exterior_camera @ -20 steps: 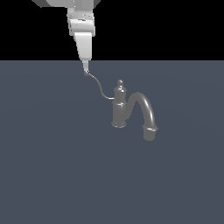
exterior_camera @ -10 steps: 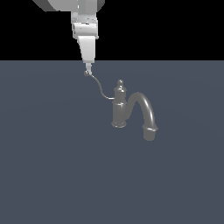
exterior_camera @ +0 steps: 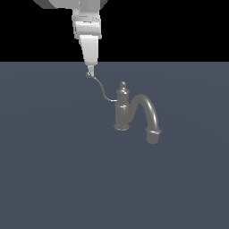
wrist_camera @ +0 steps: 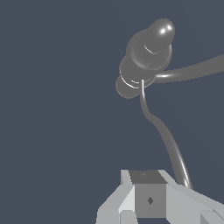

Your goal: Turn on the faucet by rotating a designated handle.

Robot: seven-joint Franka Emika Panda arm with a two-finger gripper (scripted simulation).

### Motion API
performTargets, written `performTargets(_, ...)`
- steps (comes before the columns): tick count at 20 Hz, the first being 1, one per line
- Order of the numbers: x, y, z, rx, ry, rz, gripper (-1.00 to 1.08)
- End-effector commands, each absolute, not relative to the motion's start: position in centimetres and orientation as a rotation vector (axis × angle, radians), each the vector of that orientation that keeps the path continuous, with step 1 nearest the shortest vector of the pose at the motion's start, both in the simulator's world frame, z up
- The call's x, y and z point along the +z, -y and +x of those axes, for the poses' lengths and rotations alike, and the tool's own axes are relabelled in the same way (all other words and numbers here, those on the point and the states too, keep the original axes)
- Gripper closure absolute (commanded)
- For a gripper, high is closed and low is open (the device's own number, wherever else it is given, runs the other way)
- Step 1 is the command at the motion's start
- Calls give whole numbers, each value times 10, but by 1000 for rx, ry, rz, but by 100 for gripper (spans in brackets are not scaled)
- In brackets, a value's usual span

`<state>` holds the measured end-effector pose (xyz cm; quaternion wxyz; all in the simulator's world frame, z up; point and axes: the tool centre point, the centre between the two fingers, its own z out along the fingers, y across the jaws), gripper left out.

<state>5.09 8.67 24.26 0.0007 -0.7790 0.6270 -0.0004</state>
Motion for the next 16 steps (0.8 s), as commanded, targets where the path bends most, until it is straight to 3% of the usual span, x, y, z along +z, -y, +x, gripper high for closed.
performTargets(1, 243, -85, 43, 0, -1970, -2447, 108)
performTargets(16, 243, -74, 1, 0, -1970, -2447, 108)
